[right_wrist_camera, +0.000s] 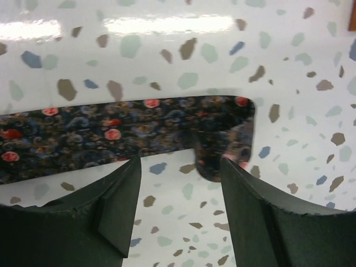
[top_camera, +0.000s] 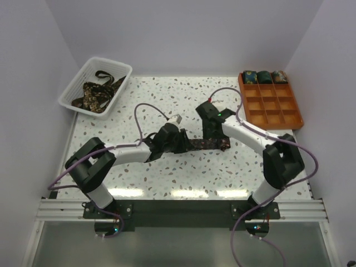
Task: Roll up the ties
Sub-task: Roll the tie
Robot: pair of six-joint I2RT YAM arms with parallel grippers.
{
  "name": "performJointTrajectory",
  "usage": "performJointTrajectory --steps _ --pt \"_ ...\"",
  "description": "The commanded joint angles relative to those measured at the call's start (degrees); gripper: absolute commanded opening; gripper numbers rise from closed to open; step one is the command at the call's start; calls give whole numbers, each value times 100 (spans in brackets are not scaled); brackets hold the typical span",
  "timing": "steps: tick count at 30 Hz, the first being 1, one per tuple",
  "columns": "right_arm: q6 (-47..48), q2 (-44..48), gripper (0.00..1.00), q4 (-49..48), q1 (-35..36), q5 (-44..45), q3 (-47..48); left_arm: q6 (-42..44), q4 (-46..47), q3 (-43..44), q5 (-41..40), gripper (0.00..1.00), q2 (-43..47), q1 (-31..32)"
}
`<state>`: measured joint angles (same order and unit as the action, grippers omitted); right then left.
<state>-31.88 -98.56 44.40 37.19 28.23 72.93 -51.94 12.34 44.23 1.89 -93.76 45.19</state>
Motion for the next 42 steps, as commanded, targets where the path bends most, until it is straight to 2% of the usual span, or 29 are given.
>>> performJointTrajectory --steps 1,5,8,14,18,31,42 --pt "252 943 63 -475 -738 -667 -427 -158 190 718 171 40 -299 323" --pt "428 1576 64 -705 -1494 -968 -981 -211 199 1429 233 42 -810 570" --pt "472 1761 62 -810 -2310 -1257 -1394 -246 129 1781 93 31 -1170 605" --pt "367 1595 58 -1337 -2944 -2082 -1921 -79 -74 2563 118 22 -1944 649" --pt "366 1437 55 -1715 -3130 -2443 -2142 -62 -56 2819 162 20 -2269 702" --pt "498 1059 53 -2058 -3183 -2979 -2432 -132 -83 3531 364 19 -3052 711" --pt "463 1375 52 -2164 -3183 -3280 -2573 -360 322 3786 654 19 -3395 798"
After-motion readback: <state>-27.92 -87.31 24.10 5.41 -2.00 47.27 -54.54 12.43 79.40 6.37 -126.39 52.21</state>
